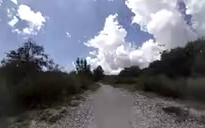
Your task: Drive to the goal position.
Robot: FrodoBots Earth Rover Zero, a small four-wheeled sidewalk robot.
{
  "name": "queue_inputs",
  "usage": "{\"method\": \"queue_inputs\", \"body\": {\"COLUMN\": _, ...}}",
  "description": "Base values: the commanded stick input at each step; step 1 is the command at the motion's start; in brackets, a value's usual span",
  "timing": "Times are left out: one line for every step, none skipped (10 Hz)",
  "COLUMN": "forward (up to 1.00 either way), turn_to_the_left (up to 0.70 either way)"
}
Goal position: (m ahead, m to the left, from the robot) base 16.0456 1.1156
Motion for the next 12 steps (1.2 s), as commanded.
{"method": "queue_inputs", "body": {"forward": 0.7, "turn_to_the_left": 0.0}}
{"method": "queue_inputs", "body": {"forward": 0.7, "turn_to_the_left": 0.0}}
{"method": "queue_inputs", "body": {"forward": 0.7, "turn_to_the_left": 0.0}}
{"method": "queue_inputs", "body": {"forward": 0.7, "turn_to_the_left": 0.0}}
{"method": "queue_inputs", "body": {"forward": 0.7, "turn_to_the_left": 0.0}}
{"method": "queue_inputs", "body": {"forward": 0.7, "turn_to_the_left": 0.0}}
{"method": "queue_inputs", "body": {"forward": 0.7, "turn_to_the_left": 0.0}}
{"method": "queue_inputs", "body": {"forward": 0.7, "turn_to_the_left": 0.0}}
{"method": "queue_inputs", "body": {"forward": 0.7, "turn_to_the_left": 0.0}}
{"method": "queue_inputs", "body": {"forward": 0.7, "turn_to_the_left": 0.0}}
{"method": "queue_inputs", "body": {"forward": 0.7, "turn_to_the_left": 0.0}}
{"method": "queue_inputs", "body": {"forward": 0.7, "turn_to_the_left": 0.0}}
